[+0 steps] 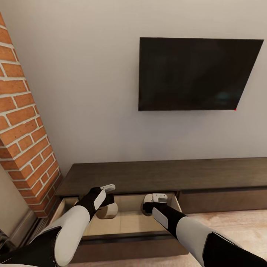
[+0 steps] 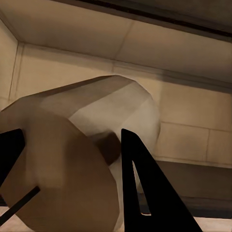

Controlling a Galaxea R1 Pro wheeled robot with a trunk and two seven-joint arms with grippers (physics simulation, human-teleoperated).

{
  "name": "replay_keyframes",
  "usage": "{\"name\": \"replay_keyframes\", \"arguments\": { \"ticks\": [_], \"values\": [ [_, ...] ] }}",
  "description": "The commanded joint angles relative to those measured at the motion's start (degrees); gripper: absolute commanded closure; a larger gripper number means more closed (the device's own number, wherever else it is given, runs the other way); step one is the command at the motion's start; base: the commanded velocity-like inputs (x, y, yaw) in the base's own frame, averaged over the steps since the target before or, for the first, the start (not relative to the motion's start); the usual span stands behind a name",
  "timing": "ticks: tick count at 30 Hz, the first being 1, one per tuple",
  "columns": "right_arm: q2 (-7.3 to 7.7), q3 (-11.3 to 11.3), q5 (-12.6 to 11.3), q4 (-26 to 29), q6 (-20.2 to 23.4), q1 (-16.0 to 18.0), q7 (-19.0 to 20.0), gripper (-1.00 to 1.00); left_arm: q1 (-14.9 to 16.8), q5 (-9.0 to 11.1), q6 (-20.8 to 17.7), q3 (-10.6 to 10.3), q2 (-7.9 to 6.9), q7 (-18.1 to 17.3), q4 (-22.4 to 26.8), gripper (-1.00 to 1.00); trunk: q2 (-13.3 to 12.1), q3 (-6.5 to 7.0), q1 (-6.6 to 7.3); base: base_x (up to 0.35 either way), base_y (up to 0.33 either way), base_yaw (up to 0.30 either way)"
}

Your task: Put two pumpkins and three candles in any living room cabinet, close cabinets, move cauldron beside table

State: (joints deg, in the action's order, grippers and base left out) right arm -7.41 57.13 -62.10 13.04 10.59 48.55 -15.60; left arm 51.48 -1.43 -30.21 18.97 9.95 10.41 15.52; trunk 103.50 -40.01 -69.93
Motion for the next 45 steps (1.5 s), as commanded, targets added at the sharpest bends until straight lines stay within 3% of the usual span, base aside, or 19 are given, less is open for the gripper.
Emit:
{"name": "replay_keyframes", "arguments": {
  "ticks": [1,12,45],
  "values": [
    [0.03,0.41,-0.22,0.13,0.13,0.06,-0.36,1.0,0.03,-0.15,-0.29,0.28,0.05,0.14,0.13,1.0,0.45,-0.24,-0.22,0.0,0.0,0.0],
    [0.07,0.44,-0.22,-0.06,-0.77,0.06,-0.23,1.0,0.03,-0.15,2.13,0.28,0.05,0.1,0.11,1.0,4.86,-2.21,-2.64,0.0,0.0,0.0],
    [-0.06,0.44,-0.22,0.06,-0.75,0.06,-0.23,1.0,0.03,-0.17,4.25,0.28,0.05,0.04,0.08,1.0,18.09,-8.14,-9.88,0.0,0.0,0.0]
  ]
}}
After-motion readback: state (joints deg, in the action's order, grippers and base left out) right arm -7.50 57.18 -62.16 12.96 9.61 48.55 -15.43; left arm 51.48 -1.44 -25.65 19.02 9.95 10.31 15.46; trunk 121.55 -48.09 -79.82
